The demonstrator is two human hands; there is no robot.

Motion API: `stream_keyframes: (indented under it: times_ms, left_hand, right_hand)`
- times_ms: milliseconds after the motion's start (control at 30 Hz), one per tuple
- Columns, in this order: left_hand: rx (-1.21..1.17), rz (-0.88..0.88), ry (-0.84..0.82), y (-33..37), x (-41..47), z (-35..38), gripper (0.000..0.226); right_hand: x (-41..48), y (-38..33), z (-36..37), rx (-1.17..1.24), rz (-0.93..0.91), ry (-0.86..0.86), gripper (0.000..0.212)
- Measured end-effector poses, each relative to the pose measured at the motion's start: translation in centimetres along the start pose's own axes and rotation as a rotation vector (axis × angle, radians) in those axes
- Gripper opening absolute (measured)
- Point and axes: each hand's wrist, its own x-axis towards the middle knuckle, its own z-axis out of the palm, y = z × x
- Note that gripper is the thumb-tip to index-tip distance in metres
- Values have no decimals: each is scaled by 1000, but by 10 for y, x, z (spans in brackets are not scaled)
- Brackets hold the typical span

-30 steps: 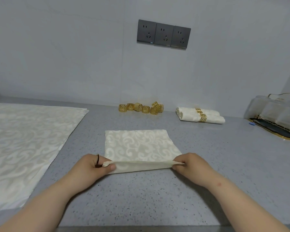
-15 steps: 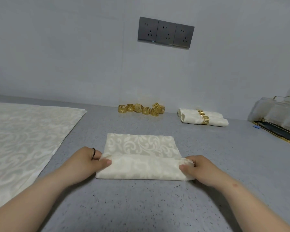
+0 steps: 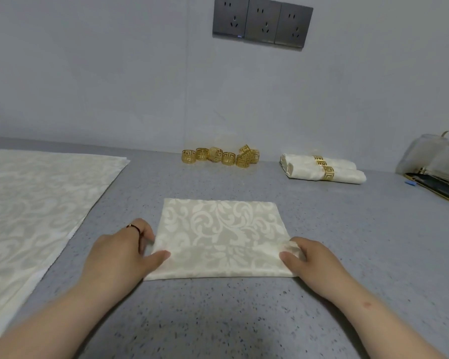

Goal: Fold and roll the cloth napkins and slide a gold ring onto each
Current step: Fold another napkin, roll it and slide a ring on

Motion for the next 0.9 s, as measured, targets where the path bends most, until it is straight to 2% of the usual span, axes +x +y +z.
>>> stream_keyframes:
  times_ms: [67,200,267,300,333,400,500,600,667,700,767,867,900]
  left_hand:
    - [41,112,30,-1,0,-1,34]
    - [211,427,-6,-12,3,2,33]
    - [230,520,-36,-16,5,1,13]
    - [211,520,-70,-17,6,1,16]
    - [192,526,-94,-21,7,3,26]
    - [189,515,-102,-23,6,3,36]
    - [169,467,-125,-26,4,0,53]
    - [202,369,-168,-27,0,-6,115]
    - [280,330,-227,-27,-3,-8,136]
    - [289,329,-249,-25,-3,-8,134]
    - [309,370,-220,-24,-2,-7,112]
    - [380,416,-202,-20,4,-8,97]
    - [394,401,-211,-18,7,-8,86]
  right_hand:
    - [-2,-3,1,-52,6,52,10]
    - [-3,1,1,-302,-50,224,33]
    - [-2,4,0,-385,-182,343,39]
    - [-1,5,1,-431,-286,395,37]
    - [-1,7,3,-460,-395,416,30]
    - [0,10,4,-449,-513,346,11]
    - [-3,11,1,-310,-479,205,38]
    - [-8,8,-7,-248,-345,30,79]
    - [-10,10,-7,-272,-315,-31,92]
    - [-10,9,-7,-280,-315,-35,92]
    - [-10,6,-6,-298,-322,-24,83]
    - [-5,7,-2,-324,-353,14,55]
    - [-4,7,-2,-315,-350,20,45]
